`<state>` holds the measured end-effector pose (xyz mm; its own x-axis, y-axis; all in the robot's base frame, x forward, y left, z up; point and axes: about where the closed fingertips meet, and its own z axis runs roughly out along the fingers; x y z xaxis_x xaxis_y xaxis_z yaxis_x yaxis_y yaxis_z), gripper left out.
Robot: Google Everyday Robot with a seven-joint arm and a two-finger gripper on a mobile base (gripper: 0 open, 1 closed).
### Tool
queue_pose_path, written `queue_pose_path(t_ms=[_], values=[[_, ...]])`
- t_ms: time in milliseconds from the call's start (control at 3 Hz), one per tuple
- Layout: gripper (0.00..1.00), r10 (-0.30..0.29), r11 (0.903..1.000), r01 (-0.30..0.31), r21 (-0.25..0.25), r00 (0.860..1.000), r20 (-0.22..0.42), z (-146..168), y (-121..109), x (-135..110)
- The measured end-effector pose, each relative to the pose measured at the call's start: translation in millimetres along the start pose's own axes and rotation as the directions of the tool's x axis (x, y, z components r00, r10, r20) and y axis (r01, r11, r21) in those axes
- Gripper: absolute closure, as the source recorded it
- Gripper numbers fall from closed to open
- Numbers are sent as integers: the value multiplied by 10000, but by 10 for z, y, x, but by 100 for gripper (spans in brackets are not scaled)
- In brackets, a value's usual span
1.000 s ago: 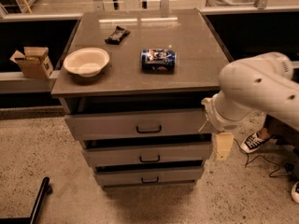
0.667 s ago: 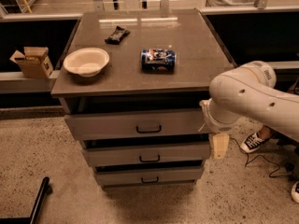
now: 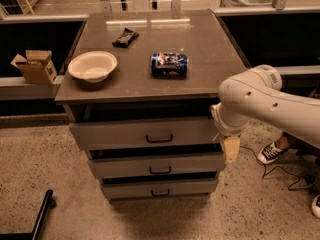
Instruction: Open top drawer
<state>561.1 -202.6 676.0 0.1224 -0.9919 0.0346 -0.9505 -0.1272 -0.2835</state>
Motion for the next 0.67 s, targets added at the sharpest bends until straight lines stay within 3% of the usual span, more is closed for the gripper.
queue_pose_path(t_ms=[333,667], values=[[10,-187,9997,187,-145,9998,-25,109,-102,-12],[25,-132,9990,148,-411,9992,381,189,-134,-12]])
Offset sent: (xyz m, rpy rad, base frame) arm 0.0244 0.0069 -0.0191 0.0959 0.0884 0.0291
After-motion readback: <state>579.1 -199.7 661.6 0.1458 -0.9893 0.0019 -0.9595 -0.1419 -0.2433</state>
